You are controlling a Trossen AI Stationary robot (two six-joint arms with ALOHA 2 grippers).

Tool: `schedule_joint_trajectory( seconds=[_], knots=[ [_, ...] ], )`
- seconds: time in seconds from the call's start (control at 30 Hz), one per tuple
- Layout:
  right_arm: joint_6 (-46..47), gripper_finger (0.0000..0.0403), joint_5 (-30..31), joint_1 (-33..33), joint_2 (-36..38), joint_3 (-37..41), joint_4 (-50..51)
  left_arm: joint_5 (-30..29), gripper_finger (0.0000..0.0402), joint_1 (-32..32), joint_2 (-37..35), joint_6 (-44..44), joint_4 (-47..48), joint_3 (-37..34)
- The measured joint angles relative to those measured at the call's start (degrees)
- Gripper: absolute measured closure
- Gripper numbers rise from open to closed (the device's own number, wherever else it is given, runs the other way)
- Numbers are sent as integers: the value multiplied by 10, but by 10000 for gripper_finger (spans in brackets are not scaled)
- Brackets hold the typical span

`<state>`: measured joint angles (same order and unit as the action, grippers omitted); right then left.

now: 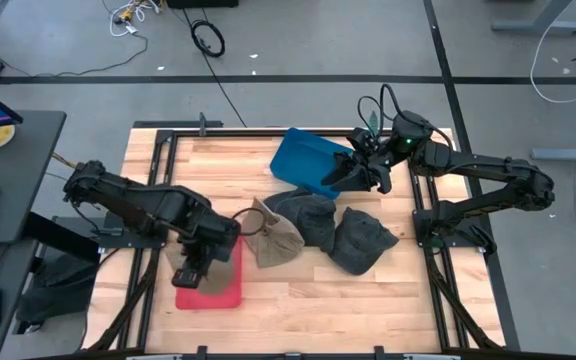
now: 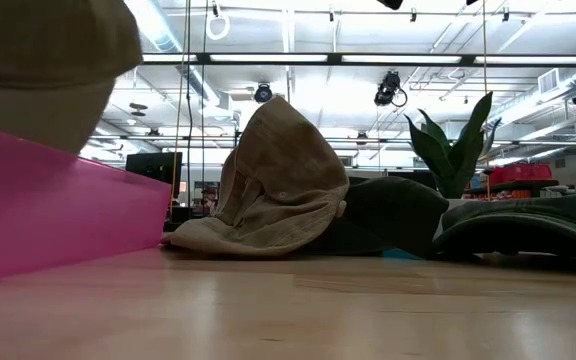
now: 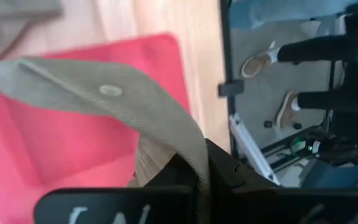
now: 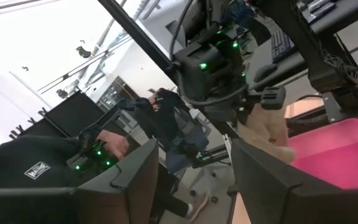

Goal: Pick & Place hat
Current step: Put the left brown cap into the red bin

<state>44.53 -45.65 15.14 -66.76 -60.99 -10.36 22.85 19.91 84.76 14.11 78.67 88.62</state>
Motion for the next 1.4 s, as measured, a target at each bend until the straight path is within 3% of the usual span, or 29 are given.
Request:
schedule_joint_trajectory(
  seconds=[0.43, 0.9, 1.4],
  knots=[
    [0, 197, 2, 0, 0, 0, 2, -50, 390, 26, 8, 48, -30, -7],
    [0, 197, 2, 0, 0, 0, 7, -17, 390, 6, 8, 6, -65, -179],
    [-6, 197, 13, 0, 0, 0, 7, -21, 389, -105, 8, -53, -126, -239]
  ],
)
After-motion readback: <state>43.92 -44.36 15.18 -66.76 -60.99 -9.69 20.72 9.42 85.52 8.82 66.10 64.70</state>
